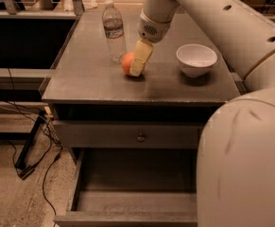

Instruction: Place orange into middle drawer

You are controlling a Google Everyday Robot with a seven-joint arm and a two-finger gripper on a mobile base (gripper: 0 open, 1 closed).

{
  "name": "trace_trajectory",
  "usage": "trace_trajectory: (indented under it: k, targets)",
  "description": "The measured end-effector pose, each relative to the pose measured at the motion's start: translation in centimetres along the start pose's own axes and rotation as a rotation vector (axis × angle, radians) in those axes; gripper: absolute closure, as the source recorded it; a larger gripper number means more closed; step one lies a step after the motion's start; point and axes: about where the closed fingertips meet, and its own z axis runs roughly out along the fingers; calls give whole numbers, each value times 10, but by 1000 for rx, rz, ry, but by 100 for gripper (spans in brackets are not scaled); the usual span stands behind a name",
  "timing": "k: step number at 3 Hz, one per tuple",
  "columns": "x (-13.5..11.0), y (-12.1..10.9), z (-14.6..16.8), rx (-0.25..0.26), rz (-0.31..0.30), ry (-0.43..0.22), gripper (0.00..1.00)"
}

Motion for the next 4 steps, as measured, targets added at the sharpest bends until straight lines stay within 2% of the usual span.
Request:
trace_trajectory:
  k: [1,2,4]
  targets:
    - [-9,11,12,38,-37,43,0]
    - [-9,11,12,37,-38,43,0]
    - [-23,22,23,18,-93,42,0]
